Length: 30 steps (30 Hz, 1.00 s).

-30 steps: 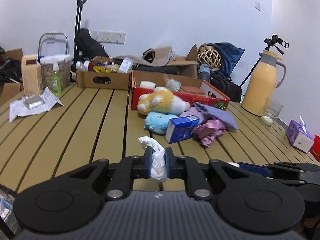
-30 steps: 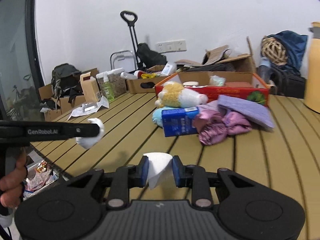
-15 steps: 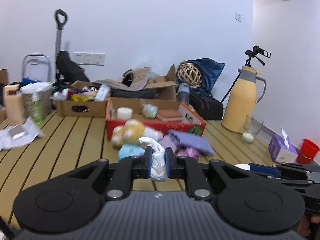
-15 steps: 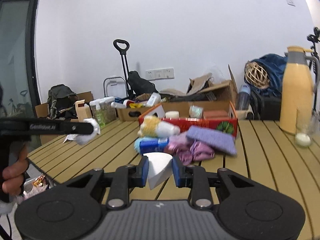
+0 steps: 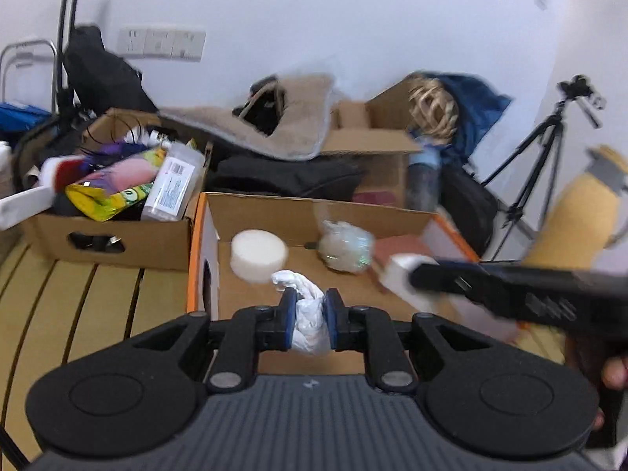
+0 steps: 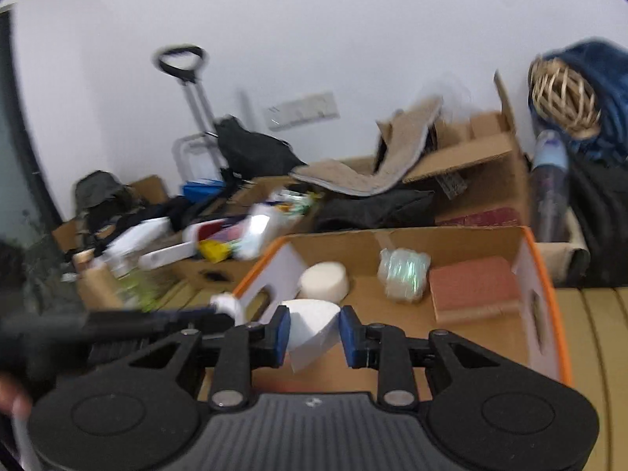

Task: Organize soft objects
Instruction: 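Carry tissue and foam wedge into the cardboard box and release both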

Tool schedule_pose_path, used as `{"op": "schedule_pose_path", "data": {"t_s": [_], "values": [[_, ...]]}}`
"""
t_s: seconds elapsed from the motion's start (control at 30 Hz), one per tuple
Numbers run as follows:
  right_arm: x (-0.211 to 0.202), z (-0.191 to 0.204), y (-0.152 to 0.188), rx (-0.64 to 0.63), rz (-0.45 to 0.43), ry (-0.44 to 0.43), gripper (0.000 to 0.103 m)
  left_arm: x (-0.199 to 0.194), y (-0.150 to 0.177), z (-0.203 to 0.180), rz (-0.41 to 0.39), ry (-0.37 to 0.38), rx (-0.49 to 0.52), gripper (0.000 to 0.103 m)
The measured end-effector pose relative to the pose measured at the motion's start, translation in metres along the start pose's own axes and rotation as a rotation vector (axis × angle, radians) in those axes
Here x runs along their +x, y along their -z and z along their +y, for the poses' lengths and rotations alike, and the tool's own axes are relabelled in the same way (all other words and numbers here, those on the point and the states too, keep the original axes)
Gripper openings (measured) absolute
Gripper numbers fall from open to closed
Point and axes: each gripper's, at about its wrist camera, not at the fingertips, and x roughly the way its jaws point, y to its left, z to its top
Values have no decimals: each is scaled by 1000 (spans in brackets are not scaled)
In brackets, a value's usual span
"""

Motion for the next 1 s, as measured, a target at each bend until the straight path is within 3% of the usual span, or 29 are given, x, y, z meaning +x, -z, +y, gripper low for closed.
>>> {"op": "schedule_pose_path", "data": {"t_s": [0.1, 0.17, 0.23, 0.3, 0.37, 0.6, 0.77, 1.0], "values": [[71, -17, -28, 70, 54, 46, 30, 42, -13, 14, 35, -52, 23, 27], [106, -17, -36, 67, 83, 88, 34, 60, -15, 18, 60, -67, 55, 47], [134, -18, -39, 62, 108, 120, 35, 66, -14, 24, 53, -71, 59, 54], [148, -21, -35, 76, 133, 121, 52, 65, -12, 28, 34, -71, 51, 65], [149, -21, -32, 87, 134, 119, 58, 59, -11, 35, 21, -51, 22, 67], [84, -9, -49, 92, 64, 88, 62, 13, -19, 29, -30, -48, 43, 69], [-6, 2, -54, 55, 3, 70, 72, -50, -17, 22, -79, -63, 80, 76], [-134, 16, -25, -44, -33, 86, 75, -161, 13, 0, -160, -103, 169, 80]]}}
